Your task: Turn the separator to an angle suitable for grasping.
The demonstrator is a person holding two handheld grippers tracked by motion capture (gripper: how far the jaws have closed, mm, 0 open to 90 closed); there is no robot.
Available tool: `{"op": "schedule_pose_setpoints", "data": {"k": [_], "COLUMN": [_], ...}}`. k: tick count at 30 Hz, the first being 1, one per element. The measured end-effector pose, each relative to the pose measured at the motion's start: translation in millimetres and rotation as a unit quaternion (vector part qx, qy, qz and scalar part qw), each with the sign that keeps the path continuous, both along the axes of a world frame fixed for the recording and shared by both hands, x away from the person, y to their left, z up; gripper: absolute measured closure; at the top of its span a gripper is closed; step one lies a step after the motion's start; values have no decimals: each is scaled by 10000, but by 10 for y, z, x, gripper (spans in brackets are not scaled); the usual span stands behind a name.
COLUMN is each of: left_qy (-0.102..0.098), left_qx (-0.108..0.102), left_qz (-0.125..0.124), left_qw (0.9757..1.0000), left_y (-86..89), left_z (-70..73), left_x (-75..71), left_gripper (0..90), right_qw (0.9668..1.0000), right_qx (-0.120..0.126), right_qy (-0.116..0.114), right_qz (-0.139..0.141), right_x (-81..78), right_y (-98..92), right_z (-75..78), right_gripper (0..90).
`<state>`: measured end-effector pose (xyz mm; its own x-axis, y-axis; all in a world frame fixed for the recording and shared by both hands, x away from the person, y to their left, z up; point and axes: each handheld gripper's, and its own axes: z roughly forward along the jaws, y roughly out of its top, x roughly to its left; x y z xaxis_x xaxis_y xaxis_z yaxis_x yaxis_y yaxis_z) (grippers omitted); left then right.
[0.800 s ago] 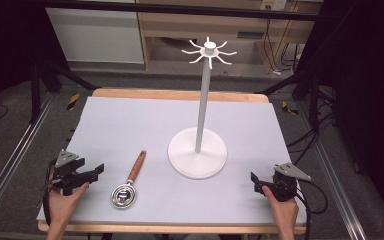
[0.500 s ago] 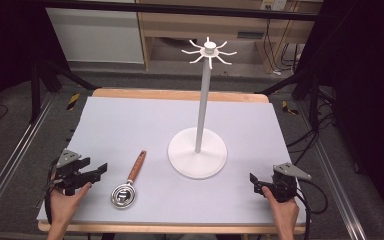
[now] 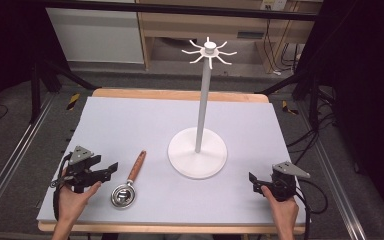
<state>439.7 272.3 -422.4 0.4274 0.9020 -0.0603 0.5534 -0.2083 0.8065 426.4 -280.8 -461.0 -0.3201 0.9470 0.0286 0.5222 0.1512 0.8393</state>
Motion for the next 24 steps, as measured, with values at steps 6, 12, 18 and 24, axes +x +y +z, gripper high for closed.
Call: {"op": "schedule_pose_setpoints", "data": {"k": [6,12,18,24], "left_qy": [71,162,388,519], "left_qx": [58,267,434,553], "left_qz": [-68,-168,-363,-444], "left_qw": [9999,9994,9976,9961], "left_y": [-81,-204,-373,-493], "left_z": [16,30,-29,-55], "left_x": [42,77,145,192], "left_gripper": [297,329,372,421], "right_qw": [10000,9999,9999,9998], "right_qx": [-37,-83,-97,-109], "right_qy": [20,111,141,182], "right_qz": [-5,-3,0,24], "right_x": [8,20,26,26], "right_y": [4,3,9,20], "right_z": [2,-13,-13,-13], "right_gripper": [72,73,73,73]}}
